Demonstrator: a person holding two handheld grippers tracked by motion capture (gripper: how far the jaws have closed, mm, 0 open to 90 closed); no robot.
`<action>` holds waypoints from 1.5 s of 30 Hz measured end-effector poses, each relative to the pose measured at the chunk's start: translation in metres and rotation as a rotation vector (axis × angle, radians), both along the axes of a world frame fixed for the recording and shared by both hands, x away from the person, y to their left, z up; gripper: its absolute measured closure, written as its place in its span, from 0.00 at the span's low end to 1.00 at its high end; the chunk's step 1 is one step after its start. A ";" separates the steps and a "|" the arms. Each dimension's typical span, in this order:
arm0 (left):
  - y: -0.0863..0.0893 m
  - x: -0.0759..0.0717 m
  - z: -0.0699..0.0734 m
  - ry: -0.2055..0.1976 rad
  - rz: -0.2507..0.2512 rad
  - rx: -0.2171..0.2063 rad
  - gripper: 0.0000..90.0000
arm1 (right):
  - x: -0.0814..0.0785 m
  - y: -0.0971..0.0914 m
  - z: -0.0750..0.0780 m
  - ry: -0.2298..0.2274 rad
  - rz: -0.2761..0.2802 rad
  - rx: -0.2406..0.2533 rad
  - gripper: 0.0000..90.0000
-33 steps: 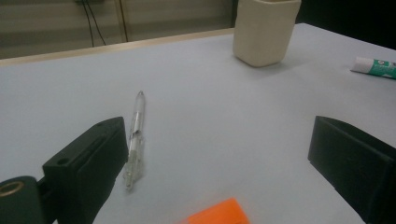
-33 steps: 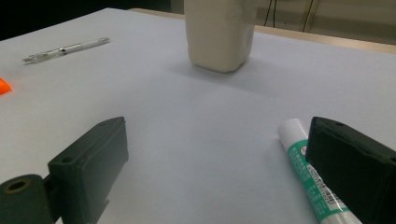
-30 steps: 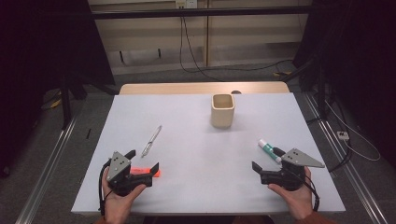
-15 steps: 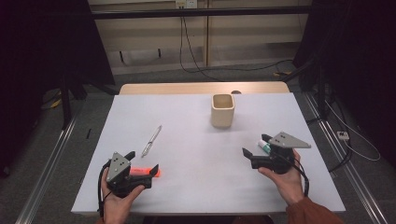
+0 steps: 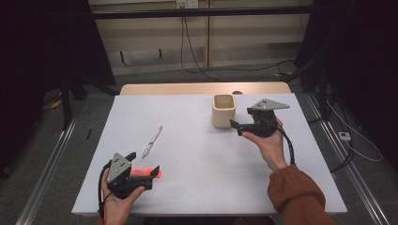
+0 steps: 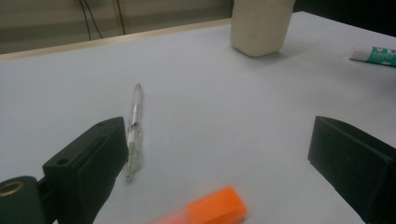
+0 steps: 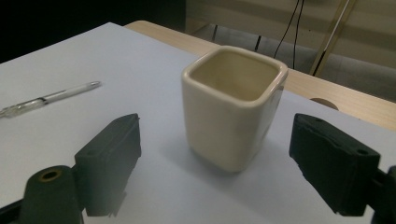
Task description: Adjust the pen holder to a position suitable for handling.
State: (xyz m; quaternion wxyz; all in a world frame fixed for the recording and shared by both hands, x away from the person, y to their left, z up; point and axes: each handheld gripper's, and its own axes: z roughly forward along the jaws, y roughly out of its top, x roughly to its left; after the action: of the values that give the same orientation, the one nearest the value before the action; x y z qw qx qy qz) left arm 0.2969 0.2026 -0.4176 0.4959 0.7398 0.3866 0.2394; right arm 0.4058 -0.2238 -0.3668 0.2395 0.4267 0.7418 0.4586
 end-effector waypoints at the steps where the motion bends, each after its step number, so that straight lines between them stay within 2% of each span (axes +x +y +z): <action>1: 0.000 0.000 0.000 0.001 -0.002 0.001 0.05 | 0.006 0.000 0.001 0.006 -0.003 0.000 0.20; 5: 0.000 0.001 0.000 0.003 -0.009 0.004 0.05 | 0.030 0.000 0.003 0.033 -0.008 -0.004 0.23; 14: 0.001 0.001 0.000 0.006 -0.014 0.006 0.05 | 0.078 0.000 0.008 0.056 -0.006 -0.008 0.28; 19: 0.001 0.001 -0.001 0.014 -0.015 -0.001 0.05 | 0.099 0.003 0.005 0.071 0.014 -0.007 0.33; 22: 0.001 0.000 0.000 0.014 -0.020 0.004 0.05 | 0.110 0.004 0.001 0.094 0.022 -0.032 0.37; 27: 0.001 0.001 -0.001 0.017 -0.020 0.000 0.05 | 0.122 0.003 -0.009 0.136 0.023 -0.047 0.39; 30: 0.001 0.001 -0.001 0.019 -0.019 0.001 0.05 | 0.127 0.005 -0.012 0.139 0.030 -0.095 0.41; 33: 0.001 0.001 -0.001 0.020 -0.019 -0.002 0.05 | 0.132 0.006 -0.014 0.138 0.038 -0.090 0.45; 37: 0.002 0.001 -0.001 0.028 -0.024 0.000 0.05 | 0.137 0.003 -0.022 0.163 0.027 -0.097 0.49; 41: 0.002 0.002 -0.002 0.038 -0.027 0.001 0.05 | 0.141 -0.002 -0.026 0.169 0.033 -0.086 0.53; 45: 0.002 0.001 -0.002 0.042 -0.027 0.003 0.06 | 0.142 -0.001 -0.027 0.161 0.074 -0.090 0.59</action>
State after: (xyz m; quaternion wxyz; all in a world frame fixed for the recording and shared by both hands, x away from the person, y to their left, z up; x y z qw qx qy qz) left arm 0.2982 0.2045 -0.4199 0.4899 0.7506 0.3864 0.2176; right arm 0.5483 -0.2251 -0.3937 0.1807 0.4235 0.7937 0.3975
